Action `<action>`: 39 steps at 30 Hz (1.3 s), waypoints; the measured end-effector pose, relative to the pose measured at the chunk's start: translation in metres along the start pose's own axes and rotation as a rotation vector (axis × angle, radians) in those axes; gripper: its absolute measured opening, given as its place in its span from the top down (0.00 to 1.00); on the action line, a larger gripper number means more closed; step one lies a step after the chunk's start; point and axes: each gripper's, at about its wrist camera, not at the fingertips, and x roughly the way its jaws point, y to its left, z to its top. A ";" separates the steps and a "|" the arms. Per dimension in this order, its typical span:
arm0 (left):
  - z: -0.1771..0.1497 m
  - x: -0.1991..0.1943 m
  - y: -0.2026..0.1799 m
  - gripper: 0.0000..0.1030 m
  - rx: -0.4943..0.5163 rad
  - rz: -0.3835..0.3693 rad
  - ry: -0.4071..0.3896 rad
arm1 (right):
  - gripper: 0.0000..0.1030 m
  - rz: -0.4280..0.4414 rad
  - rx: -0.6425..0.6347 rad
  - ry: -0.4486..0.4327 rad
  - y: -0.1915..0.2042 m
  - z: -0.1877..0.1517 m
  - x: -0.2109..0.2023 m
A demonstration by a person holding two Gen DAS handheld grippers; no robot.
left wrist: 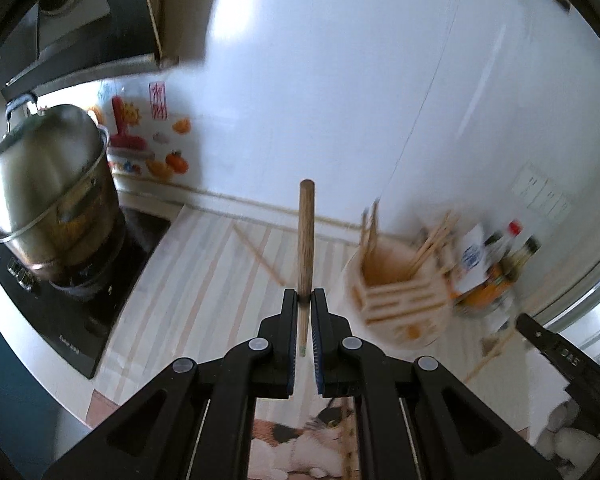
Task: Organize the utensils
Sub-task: 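Lift both chopsticks and carry them over the pink holder, then lower both chopsticks into the holder and open both tools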
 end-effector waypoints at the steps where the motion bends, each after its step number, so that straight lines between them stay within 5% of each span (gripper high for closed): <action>1: 0.007 -0.009 -0.002 0.96 -0.006 -0.014 -0.015 | 0.93 0.014 0.004 -0.006 0.002 0.006 -0.003; 9: 0.050 -0.053 -0.028 0.96 -0.007 -0.106 -0.103 | 0.93 0.112 0.029 -0.095 0.027 0.073 -0.015; 17: 0.071 -0.005 -0.056 0.96 -0.022 -0.095 -0.059 | 0.93 0.112 0.005 -0.128 0.049 0.122 0.023; 29: 0.073 0.085 -0.072 0.96 0.022 -0.008 0.077 | 0.93 0.070 -0.066 -0.081 0.059 0.124 0.091; 36: 0.068 0.081 -0.074 0.91 0.029 -0.060 0.131 | 0.92 0.123 -0.115 0.069 0.064 0.112 0.111; 38: 0.068 0.069 -0.075 0.85 0.046 -0.040 0.111 | 0.74 0.122 -0.106 0.086 0.059 0.110 0.107; 39: 0.068 0.065 -0.075 0.71 0.049 -0.036 0.103 | 0.67 0.123 -0.097 0.080 0.056 0.109 0.103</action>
